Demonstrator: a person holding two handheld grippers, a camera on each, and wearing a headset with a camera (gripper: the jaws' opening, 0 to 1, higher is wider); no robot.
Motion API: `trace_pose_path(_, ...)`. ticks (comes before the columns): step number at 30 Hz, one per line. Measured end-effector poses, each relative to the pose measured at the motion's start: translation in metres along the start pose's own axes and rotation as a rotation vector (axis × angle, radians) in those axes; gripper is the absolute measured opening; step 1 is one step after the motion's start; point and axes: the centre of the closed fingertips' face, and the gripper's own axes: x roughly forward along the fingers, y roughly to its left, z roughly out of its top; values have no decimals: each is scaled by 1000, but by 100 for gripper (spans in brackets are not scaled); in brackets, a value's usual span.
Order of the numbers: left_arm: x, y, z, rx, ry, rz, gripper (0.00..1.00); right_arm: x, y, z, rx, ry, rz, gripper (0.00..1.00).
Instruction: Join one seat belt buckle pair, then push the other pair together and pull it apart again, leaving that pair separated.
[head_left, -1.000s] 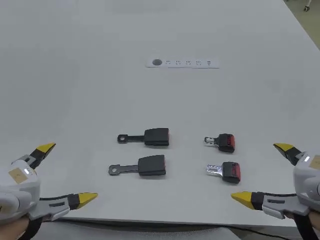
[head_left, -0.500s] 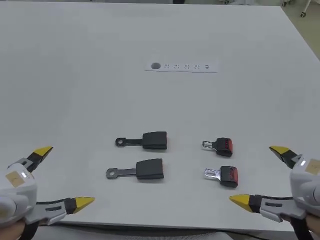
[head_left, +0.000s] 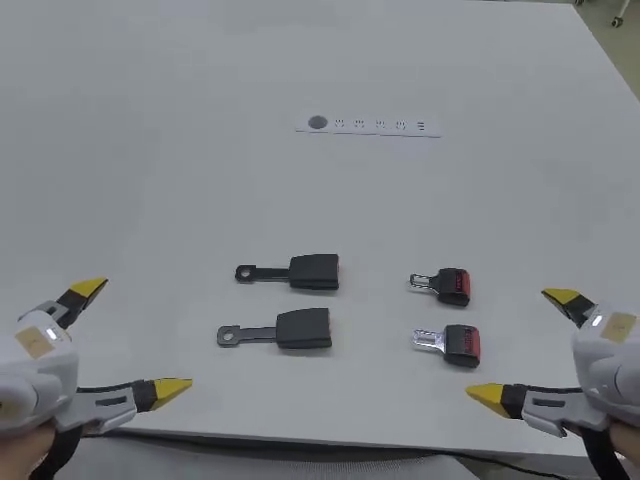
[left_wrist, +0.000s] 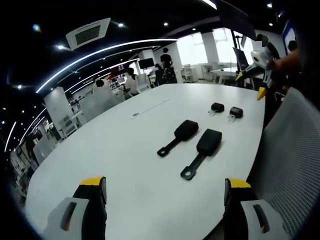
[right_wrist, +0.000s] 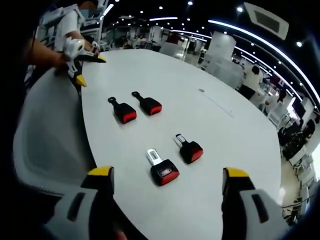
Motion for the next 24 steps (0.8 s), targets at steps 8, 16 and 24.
trace_pose_path(8,0,-1,1,1,4,2,100,-3,-3,5,26,-14,7,85)
trace_pose_path(16,-1,-3,2,3,14,3,100,-6,-8,12,-8,-68,-37,95)
trace_pose_path(24,-1,-5,1,7,28,-6,100,-6,-10,10,17,-72,-37,100)
